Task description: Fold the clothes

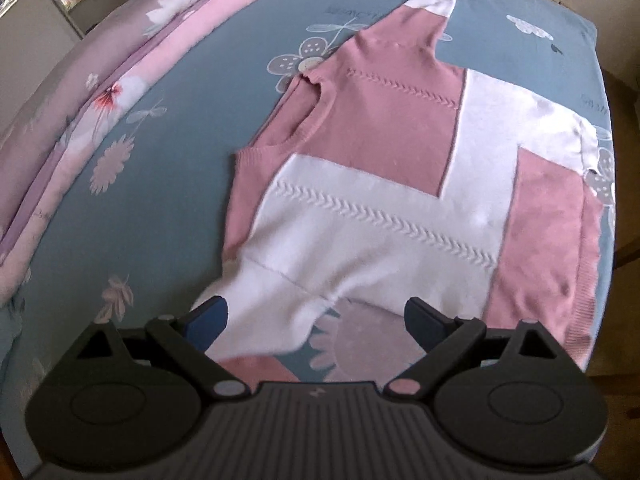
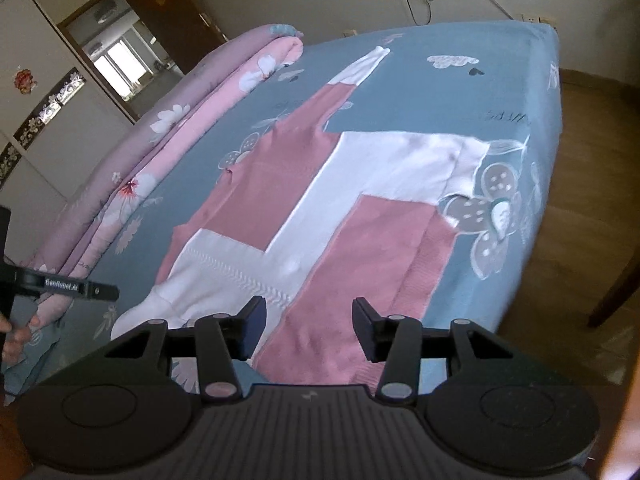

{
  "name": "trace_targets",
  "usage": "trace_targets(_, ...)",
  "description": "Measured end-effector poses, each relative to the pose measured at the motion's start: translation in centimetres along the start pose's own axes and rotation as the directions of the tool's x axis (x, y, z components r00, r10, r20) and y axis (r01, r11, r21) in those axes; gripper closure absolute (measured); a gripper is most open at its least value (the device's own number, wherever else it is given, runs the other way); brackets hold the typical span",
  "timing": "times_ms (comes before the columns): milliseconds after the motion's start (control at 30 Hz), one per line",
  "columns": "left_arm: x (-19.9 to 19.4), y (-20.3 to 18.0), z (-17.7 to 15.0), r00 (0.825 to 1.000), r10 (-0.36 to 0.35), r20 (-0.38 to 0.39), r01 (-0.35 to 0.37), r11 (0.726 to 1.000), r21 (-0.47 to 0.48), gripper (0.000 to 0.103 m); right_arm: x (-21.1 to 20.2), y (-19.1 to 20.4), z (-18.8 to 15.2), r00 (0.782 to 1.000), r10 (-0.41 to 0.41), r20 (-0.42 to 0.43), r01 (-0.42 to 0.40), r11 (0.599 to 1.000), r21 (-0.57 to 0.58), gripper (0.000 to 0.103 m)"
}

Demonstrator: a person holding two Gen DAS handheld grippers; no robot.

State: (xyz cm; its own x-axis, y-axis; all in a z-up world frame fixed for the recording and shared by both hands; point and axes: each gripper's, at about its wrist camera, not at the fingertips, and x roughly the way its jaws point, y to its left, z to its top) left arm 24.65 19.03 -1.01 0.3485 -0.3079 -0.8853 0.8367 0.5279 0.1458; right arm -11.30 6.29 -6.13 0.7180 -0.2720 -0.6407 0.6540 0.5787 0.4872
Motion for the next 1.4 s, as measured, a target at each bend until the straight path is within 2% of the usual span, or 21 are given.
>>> trace_targets(133, 2.6, 0.1, 0.4, 0.999, -0.044, 0.006, 0.043, 0.998, 0.039, 0.008, 2.6, 1.0, -1.7, 1.0, -0.009, -0.004, 0.009, 1.0, -0.015, 0.05)
trace_targets(233, 4.3, 0.1, 0.2, 0.997, -0.082, 0.007, 0.081, 0.993, 0.088, 0.008, 4.3, 2.9, -2.8, 0.999, -0.014, -0.029, 0.012, 0.997, -0.074, 0.05)
trace_targets(300, 4.9, 0.5, -0.1, 0.993, -0.122, 0.01, 0.119, 0.985, 0.126, 0.008, 5.6, 5.0, -3.7, 0.998, -0.006, -0.058, -0.003, 0.987, -0.159, 0.05)
trace_targets(367, 5.2, 1.3, -0.8, 0.987, -0.161, 0.019, 0.156, 0.975, 0.158, 0.008, 6.8, 7.1, -4.4, 0.993, 0.034, -0.113, -0.063, 0.963, -0.261, 0.05)
trace_targets(467, 5.6, 2.9, -2.4, 0.978, -0.209, 0.024, 0.201, 0.96, 0.193, 0.008, 8.2, 10.4, -5.8, 0.976, 0.085, -0.203, -0.156, 0.917, -0.366, 0.05)
trace_targets(600, 6.7, 5.5, -5.5, 0.969, -0.245, 0.007, 0.24, 0.953, 0.186, 0.008, 10.5, 15.2, -8.1, 0.937, 0.119, -0.328, -0.268, 0.847, -0.459, 0.05)
trace_targets(700, 7.4, 7.8, -8.2, 0.958, -0.287, -0.022, 0.287, 0.945, 0.156, 0.008, 12.8, 18.8, -10.2, 0.917, 0.09, -0.389, -0.289, 0.823, -0.489, 0.051)
trace_targets(867, 7.8, 12.8, -11.6, 0.947, -0.322, -0.002, 0.322, 0.945, 0.06, 0.008, 15.5, 24.7, -14.6, 0.89, 0.06, -0.452, -0.333, 0.763, -0.554, 0.051)
trace_targets(967, 8.5, 14.6, -13.3, 0.942, -0.335, -0.004, 0.335, 0.941, 0.045, 0.008, 16.4, 27.8, -17.5, 0.887, 0.01, -0.462, -0.339, 0.695, -0.634, 0.052)
trace_targets(1067, 9.2, 15.8, -14.3, 0.938, -0.347, 0.001, 0.347, 0.937, 0.039, 0.008, 17.2, 29.9, -20.2, 0.89, -0.073, -0.45, -0.308, 0.632, -0.711, 0.052)
trace_targets(1200, 9.3, 16.9, -15.3, 0.915, -0.402, 0.022, 0.402, 0.916, 0.018, 0.008, 17.7, 31.4, -23.3, 0.91, -0.224, -0.349, -0.214, 0.468, -0.857, 0.052)
trace_targets(1267, 9.2, 17.1, -15.8, 0.908, -0.418, 0.025, 0.418, 0.908, 0.015, 0.008, 17.8, 31.7, -24.2, 0.912, -0.267, -0.312, -0.183, 0.415, -0.891, 0.053)
trace_targets(1367, 9.1, 17.3, -16.6, 0.902, -0.431, 0.025, 0.431, 0.902, 0.012, 0.008, 17.9, 32.0, -24.5, 0.909, -0.296, -0.294, -0.16, 0.405, -0.9, 0.069)
trace_targets(1400, 9.0, 17.4, -16.8, 0.9, -0.435, 0.026, 0.435, 0.9, 0.012, 0.008, 17.8, 32.2, -24.3, 0.905, -0.305, -0.297, -0.147, 0.43, -0.891, 0.083)
